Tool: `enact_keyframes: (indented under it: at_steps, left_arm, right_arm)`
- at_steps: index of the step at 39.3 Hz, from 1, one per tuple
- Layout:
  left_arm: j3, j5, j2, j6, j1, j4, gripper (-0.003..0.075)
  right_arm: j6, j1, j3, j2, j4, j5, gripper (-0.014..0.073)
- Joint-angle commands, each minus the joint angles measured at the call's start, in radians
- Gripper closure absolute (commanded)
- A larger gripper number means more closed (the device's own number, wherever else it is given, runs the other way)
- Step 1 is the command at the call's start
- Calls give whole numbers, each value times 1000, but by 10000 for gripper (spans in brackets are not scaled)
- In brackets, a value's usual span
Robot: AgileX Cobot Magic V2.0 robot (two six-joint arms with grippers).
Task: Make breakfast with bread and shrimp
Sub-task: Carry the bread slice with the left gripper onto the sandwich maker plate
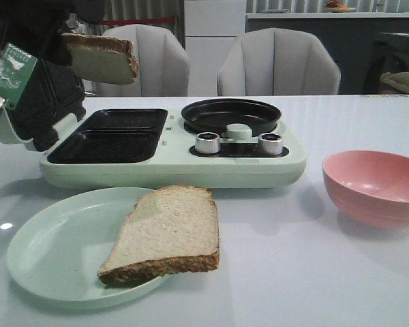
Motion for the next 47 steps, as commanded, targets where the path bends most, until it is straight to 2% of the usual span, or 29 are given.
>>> enact_keyframes:
  at_steps: [1, 11, 36, 42, 47]
  left_arm:
    - [-118, -27, 27, -13, 32, 31, 607]
    - [-258, -109, 165, -13, 82, 29, 607]
    - [-347, -116, 369, -13, 113, 59, 602]
    - [-347, -109, 379, -13, 113, 27, 550]
    - [-347, -113, 379, -13, 113, 21, 454]
  right_arm:
    - [0, -1, -16, -22, -3, -89, 451]
    - [0, -1, -16, -22, -3, -89, 451]
    - [0, -1, -16, -22, -3, -89, 451]
    - [0, -1, -16, -22, -3, -89, 451]
    - [0, -1, -16, -22, -3, -89, 451]
